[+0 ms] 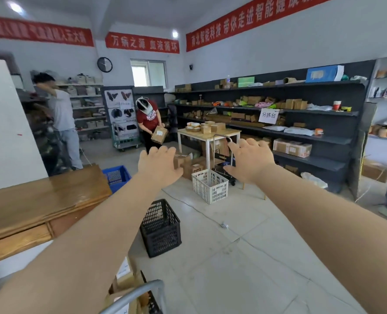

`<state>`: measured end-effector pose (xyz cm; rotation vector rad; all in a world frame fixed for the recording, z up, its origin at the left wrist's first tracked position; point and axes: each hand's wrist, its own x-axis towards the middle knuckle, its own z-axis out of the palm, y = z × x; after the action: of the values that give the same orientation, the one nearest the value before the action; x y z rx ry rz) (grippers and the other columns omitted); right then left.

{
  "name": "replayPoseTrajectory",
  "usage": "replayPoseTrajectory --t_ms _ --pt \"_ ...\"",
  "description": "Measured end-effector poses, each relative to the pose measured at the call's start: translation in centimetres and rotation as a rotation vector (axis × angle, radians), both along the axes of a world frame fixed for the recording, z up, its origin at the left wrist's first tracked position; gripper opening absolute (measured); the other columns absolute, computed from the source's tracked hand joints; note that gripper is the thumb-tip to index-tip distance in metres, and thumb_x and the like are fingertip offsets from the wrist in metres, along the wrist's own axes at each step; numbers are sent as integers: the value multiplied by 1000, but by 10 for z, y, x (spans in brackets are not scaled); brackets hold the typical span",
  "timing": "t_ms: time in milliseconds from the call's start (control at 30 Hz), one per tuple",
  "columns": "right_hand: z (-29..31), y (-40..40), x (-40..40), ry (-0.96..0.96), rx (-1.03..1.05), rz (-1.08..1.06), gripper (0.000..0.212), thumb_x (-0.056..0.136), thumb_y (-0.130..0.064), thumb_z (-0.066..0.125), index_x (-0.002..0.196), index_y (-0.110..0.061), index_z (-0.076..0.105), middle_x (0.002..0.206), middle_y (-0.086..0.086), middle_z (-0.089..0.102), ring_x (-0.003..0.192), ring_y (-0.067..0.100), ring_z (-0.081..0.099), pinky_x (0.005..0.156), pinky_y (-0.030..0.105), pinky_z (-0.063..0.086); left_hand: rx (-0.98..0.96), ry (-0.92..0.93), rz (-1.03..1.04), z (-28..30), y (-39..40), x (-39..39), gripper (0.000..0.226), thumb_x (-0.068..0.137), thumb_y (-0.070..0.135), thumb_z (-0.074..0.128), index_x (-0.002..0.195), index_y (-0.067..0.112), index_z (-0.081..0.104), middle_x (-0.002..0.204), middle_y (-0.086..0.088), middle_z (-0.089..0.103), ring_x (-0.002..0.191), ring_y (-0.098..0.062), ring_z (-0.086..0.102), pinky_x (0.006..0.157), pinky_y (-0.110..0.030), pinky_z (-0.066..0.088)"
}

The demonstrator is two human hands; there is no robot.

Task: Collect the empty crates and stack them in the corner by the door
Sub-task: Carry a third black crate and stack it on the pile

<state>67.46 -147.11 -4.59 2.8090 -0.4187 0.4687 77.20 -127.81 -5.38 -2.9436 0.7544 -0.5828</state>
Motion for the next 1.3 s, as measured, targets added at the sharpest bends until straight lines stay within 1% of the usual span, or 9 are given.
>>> replayPoseTrajectory --t_ms 133,300,433,567,700,867,1000,1133,1300 --pt "-5 -54 67 13 14 62 64 93 -55 45 146 -21 32 148 7 39 137 29 33 109 47 28 13 19 48 -4 -48 55 60 92 49 46 144 20 36 143 -3 45 133 -28 39 107 -45 30" --pt "-11 -114 166 10 -15 119 63 92 -56 44 145 -22 34 149 5 39 137 29 34 110 47 28 10 -13 104 -4 -104 150 61 92 49 47 144 20 35 142 -4 45 133 -28 38 108 -46 29" --pt "-7 -163 246 21 -13 124 64 92 -57 43 145 -23 33 149 4 38 137 28 33 110 46 28 -24 2 105 0 -152 229 60 92 48 47 145 21 35 143 -3 45 134 -27 38 110 -45 29" --pt "1 -207 323 13 -5 113 63 93 -56 42 146 -23 33 149 3 39 138 26 33 110 43 28 -15 -31 130 6 -189 305 62 92 49 47 145 20 34 142 -3 45 133 -27 38 108 -44 29" --pt "-3 -242 395 26 6 146 63 94 -55 43 146 -20 33 149 4 39 137 28 34 109 45 29 -4 -7 166 4 -221 371 59 91 48 48 143 21 36 141 -2 46 132 -27 39 107 -44 29" --pt "-19 -277 496 47 17 244 63 94 -54 42 146 -19 31 148 7 39 138 29 33 109 45 29 10 20 252 -13 -253 450 60 92 46 47 145 21 35 145 -3 43 135 -27 36 108 -43 27" --pt "-31 -300 582 83 8 355 62 94 -56 42 143 -19 33 144 6 41 134 29 36 107 45 30 36 53 361 -28 -271 510 60 91 47 50 143 19 38 143 -4 45 132 -28 39 105 -43 30" --pt "-34 -314 667 94 20 468 58 94 -52 43 142 -20 35 142 6 42 133 28 37 106 44 30 59 44 484 -29 -280 566 62 92 48 48 144 17 36 146 -4 44 133 -28 39 105 -43 32" --pt "-39 -312 762 118 32 604 62 93 -53 46 143 -19 35 141 7 43 132 28 38 106 44 29 72 71 637 -33 -281 633 56 92 51 47 136 17 44 138 -4 49 130 -28 41 105 -44 32"
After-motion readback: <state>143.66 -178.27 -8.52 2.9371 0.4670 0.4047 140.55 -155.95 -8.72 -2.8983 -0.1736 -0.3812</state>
